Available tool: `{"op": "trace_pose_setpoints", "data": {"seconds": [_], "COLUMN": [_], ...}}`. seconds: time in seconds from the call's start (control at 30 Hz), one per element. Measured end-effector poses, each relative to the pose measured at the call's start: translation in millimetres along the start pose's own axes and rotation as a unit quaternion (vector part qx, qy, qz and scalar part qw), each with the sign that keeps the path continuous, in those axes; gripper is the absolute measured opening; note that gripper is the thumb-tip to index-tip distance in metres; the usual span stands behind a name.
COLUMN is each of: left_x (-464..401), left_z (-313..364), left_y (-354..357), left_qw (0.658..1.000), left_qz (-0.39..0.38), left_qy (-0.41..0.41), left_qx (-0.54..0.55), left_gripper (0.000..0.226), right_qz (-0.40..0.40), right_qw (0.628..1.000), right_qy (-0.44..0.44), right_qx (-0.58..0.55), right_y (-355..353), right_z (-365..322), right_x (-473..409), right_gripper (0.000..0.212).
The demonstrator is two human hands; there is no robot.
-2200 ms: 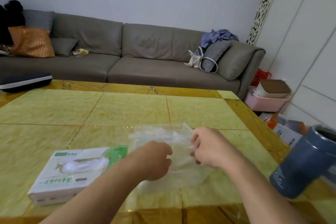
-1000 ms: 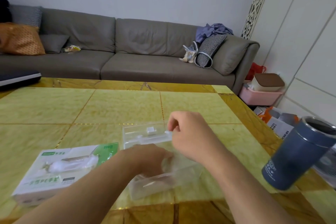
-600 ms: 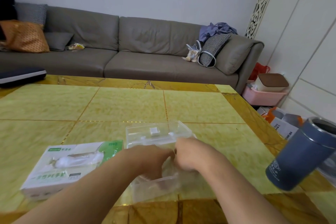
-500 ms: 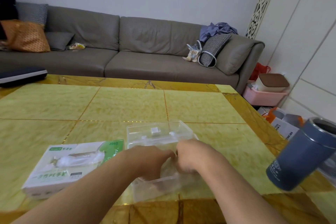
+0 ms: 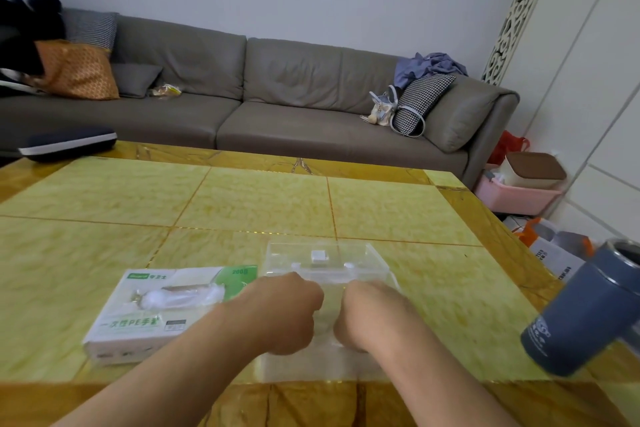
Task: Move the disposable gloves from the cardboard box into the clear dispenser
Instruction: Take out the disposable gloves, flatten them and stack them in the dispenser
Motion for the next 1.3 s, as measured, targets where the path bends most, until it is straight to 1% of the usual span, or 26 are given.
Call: {"op": "trace_pose_setpoints", "data": {"seconds": [0.07, 0.13, 0.2, 0.23, 0.27, 0.3, 0.37, 0.43, 0.47, 0.5, 0.57, 0.63, 0.77, 0.83, 0.9, 0.97, 1.03, 1.2, 1.3], "left_x": [1, 6, 16, 21, 28, 37, 61, 89, 103, 115, 130, 135, 133, 132, 131, 129, 128, 128, 122], "left_z": [-3, -5, -2, 0, -3, -8, -27, -53, -67, -80, -101, -111, -115, -117, -116, -115, -116, -116, -110], "left_y": [-3, -6, -11, -14, -18, -22, -29, -29, -27, -23, -12, -2, 0, -1, 0, 2, 3, 4, 5], "left_qw": [1.0, 0.999, 0.994, 0.988, 0.978, 0.964, 0.93, 0.903, 0.896, 0.897, 0.912, 0.922, 0.927, 0.928, 0.93, 0.935, 0.935, 0.932, 0.943], "left_qz": [0.017, 0.045, 0.093, 0.129, 0.175, 0.231, 0.336, 0.403, 0.414, 0.408, 0.353, 0.31, 0.289, 0.283, 0.287, 0.284, 0.291, 0.311, 0.294], "left_qy": [0.002, 0.013, 0.037, 0.049, 0.052, 0.045, 0.002, -0.064, -0.099, -0.134, -0.194, -0.225, -0.23, -0.232, -0.222, -0.204, -0.189, -0.162, -0.134], "left_qx": [0.002, 0.007, 0.037, 0.065, 0.096, 0.124, 0.147, 0.133, 0.121, 0.107, 0.076, 0.061, 0.07, 0.071, 0.064, 0.057, 0.067, 0.093, 0.078], "left_gripper": [0.045, 0.044, 0.043, 0.041, 0.038, 0.034, 0.024, 0.016, 0.015, 0.014, 0.011, 0.012, 0.009, 0.006, 0.012, 0.014, 0.016, 0.02, 0.023], "right_qz": [0.072, 0.118, 0.133, 0.136, 0.138, 0.142, 0.165, 0.193, 0.202, 0.211, 0.225, 0.234, 0.264, 0.247, 0.213, 0.188, 0.166, 0.173, 0.175], "right_qw": [0.997, 0.991, 0.988, 0.987, 0.986, 0.985, 0.98, 0.973, 0.969, 0.965, 0.956, 0.944, 0.915, 0.908, 0.906, 0.91, 0.919, 0.921, 0.923], "right_qy": [-0.033, -0.06, -0.079, -0.082, -0.083, -0.084, -0.087, -0.094, -0.1, -0.108, -0.136, -0.183, -0.271, -0.319, -0.355, -0.365, -0.355, -0.347, -0.34], "right_qx": [0.013, 0.005, -0.015, -0.025, -0.035, -0.045, -0.067, -0.09, -0.102, -0.115, -0.131, -0.141, -0.14, -0.11, -0.085, -0.056, -0.032, -0.04, -0.05], "right_y": [-11, -17, -20, -21, -22, -22, -24, -26, -26, -26, -27, -26, -18, -9, 2, 11, 17, 19, 18], "right_z": [-1, -4, -8, -9, -11, -13, -16, -22, -24, -27, -34, -47, -80, -96, -109, -118, -122, -119, -118], "right_x": [10, 17, 20, 22, 23, 25, 28, 31, 31, 32, 37, 47, 67, 74, 80, 83, 84, 87, 88], "right_gripper": [0.021, 0.023, 0.016, 0.016, 0.02, 0.023, 0.024, 0.024, 0.024, 0.025, 0.028, 0.028, 0.035, 0.043, 0.046, 0.042, 0.037, 0.044, 0.042]}}
Point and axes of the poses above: each hand's wrist, its own x-axis away from the middle knuckle, its own y-axis out of the palm, z = x × y, the point moved 5 cm from there along -x, towards the middle knuckle, and after that the axes turned 14 degrees about y, right-handed, at the moved point
